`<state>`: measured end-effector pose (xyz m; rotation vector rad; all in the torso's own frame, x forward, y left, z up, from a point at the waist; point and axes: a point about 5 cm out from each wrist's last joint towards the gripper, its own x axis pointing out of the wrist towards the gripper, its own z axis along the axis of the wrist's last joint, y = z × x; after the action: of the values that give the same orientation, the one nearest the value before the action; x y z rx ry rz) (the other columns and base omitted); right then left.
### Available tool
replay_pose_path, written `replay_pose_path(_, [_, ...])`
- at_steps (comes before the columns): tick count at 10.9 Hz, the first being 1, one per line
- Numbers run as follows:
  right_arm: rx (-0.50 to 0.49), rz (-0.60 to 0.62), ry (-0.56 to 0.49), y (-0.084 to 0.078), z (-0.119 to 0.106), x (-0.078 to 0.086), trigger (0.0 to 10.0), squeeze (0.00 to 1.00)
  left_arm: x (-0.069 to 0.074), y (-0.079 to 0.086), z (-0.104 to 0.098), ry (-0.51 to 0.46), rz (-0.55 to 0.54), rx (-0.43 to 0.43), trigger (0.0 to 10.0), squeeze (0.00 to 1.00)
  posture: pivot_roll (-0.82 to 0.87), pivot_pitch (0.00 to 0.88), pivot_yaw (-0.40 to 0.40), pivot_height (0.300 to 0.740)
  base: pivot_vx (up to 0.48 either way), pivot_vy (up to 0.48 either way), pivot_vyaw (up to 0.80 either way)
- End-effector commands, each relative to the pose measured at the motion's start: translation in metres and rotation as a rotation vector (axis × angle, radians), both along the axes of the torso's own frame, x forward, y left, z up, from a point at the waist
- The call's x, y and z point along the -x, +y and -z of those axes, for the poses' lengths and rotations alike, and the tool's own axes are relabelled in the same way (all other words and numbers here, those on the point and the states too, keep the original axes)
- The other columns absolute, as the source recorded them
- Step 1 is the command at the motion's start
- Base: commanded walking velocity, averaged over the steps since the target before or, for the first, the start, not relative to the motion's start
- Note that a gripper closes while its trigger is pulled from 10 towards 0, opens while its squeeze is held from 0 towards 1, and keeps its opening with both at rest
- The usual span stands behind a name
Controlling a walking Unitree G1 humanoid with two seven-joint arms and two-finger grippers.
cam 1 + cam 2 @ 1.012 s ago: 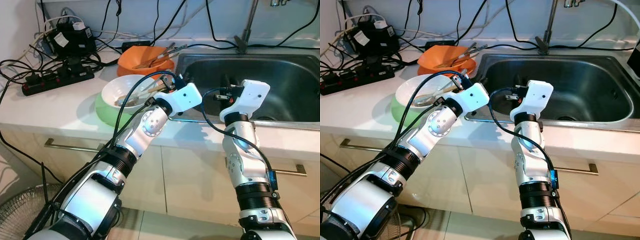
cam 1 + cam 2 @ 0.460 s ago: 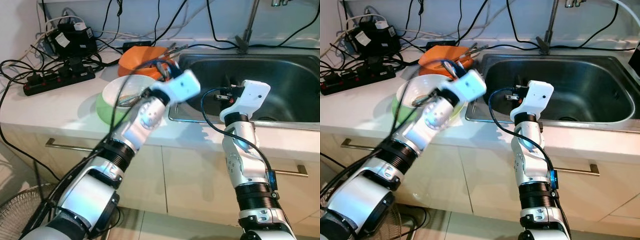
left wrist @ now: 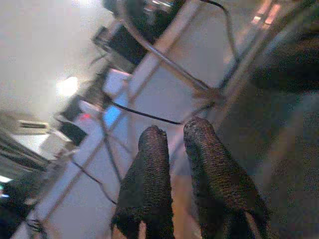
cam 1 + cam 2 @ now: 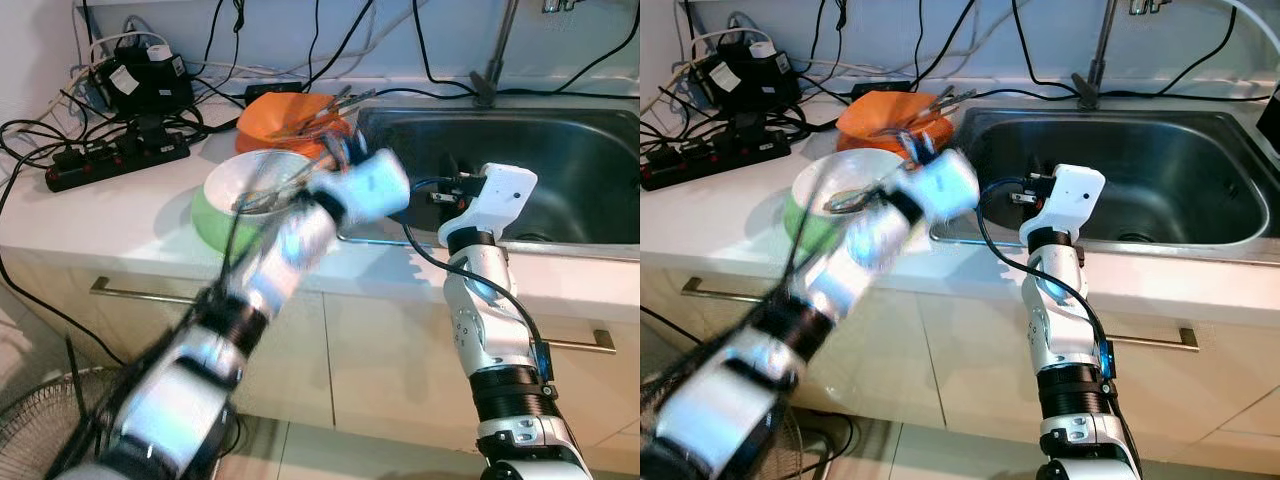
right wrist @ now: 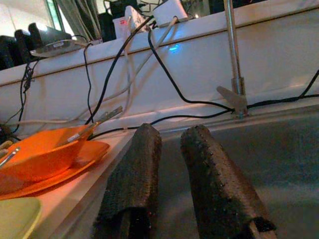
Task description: Kitchen organization
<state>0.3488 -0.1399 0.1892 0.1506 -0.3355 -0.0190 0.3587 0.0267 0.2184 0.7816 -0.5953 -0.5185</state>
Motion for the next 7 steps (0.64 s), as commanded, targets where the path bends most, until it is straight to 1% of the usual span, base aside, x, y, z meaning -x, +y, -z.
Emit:
replay_pose_path(1, [-0.006,-0.002,-0.001,0.002,-0.001,-0.001,10.0,0.0,0.001,0.004,-0.003,-0.02,0.007,-0.012,10.0,1.0,-0.01,0.011,0.109,0.74,0.0,0.0,0.0])
replay_pose_path(2, [-0.006,-0.002,0.0,0.002,-0.001,-0.001,10.0,0.0,0.004,0.011,0.003,-0.014,-0.001,-0.017,10.0,1.0,-0.01,0.011,0.109,0.74,0.0,0.0,0.0])
replay_pose_path(3, [-0.007,-0.002,0.003,0.002,0.0,-0.001,10.0,0.0,0.006,0.022,0.007,-0.011,-0.029,-0.03,10.0,1.0,-0.01,0.011,0.109,0.74,0.0,0.0,0.0])
replay_pose_path(4, [-0.008,-0.004,0.004,0.003,0.0,-0.001,10.0,0.0,0.006,0.029,0.008,-0.012,-0.05,-0.044,10.0,1.0,0.0,0.018,0.104,0.74,0.0,0.0,0.0])
replay_pose_path(6, [-0.007,-0.01,0.006,0.004,0.001,-0.001,10.0,0.0,0.006,0.039,0.009,0.0,-0.075,-0.077,10.0,1.0,0.01,0.018,0.1,0.74,0.0,0.0,0.0])
replay_pose_path(7, [-0.008,-0.011,0.007,0.004,0.001,-0.001,10.0,0.0,0.006,0.041,0.014,0.016,-0.081,-0.124,10.0,1.0,0.01,0.018,0.1,0.74,0.0,0.0,0.0])
